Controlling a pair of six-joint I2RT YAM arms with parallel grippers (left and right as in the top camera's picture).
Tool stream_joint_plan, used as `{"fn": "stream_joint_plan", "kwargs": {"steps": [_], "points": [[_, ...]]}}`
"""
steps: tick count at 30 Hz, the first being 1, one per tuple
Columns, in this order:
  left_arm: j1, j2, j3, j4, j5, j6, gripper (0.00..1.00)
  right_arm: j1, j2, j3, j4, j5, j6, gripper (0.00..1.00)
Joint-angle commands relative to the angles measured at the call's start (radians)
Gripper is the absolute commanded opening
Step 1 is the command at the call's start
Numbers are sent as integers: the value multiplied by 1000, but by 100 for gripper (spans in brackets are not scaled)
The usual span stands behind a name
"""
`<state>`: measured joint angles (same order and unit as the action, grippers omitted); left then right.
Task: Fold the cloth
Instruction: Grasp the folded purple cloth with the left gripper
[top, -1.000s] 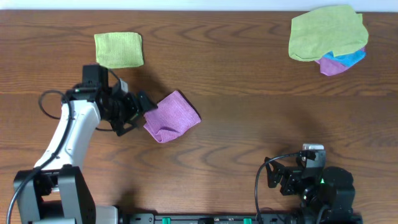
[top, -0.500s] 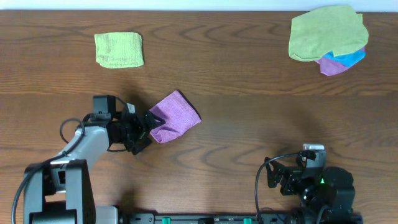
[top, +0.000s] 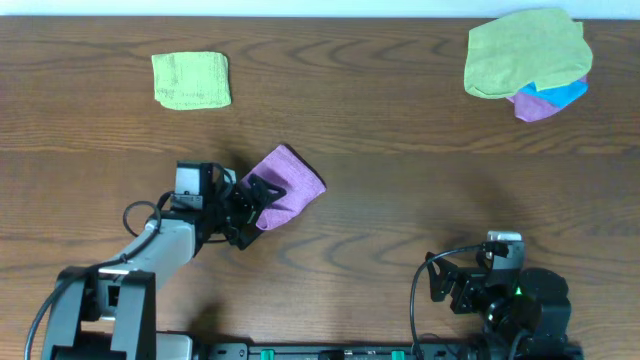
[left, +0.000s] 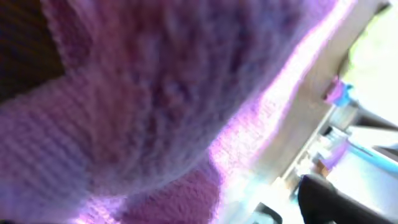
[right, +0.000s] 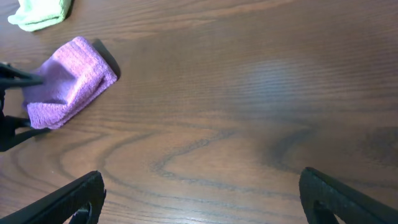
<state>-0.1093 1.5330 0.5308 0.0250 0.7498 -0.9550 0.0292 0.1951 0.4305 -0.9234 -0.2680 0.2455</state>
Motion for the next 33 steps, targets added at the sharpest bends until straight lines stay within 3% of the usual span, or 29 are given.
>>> {"fn": "stream_joint_plan", "kwargs": {"steps": [1,3,5,6,10,17,25,33], "points": [[-31,24,-32,-2,-171,-29,74,-6,-7,-3,-2,10,12,99],[-45,24,-32,9,-209,-29,62,-6,-7,-3,-2,10,12,99],[-55,24,-32,15,-238,-29,41,-6,-7,-3,-2,10,12,99],[-60,24,-32,20,-251,-26,38,-6,-7,-3,-2,10,12,99],[-69,25,-32,49,-268,16,31,-6,-7,-3,-2,10,12,99],[-70,28,-32,74,-282,111,33,-6,-7,-3,-2,10,12,98],[-70,99,-32,168,-268,152,6,-6,-7,-3,-2,10,12,99],[-63,112,11,249,-197,163,6,-6,-7,-3,-2,10,12,99]]}}
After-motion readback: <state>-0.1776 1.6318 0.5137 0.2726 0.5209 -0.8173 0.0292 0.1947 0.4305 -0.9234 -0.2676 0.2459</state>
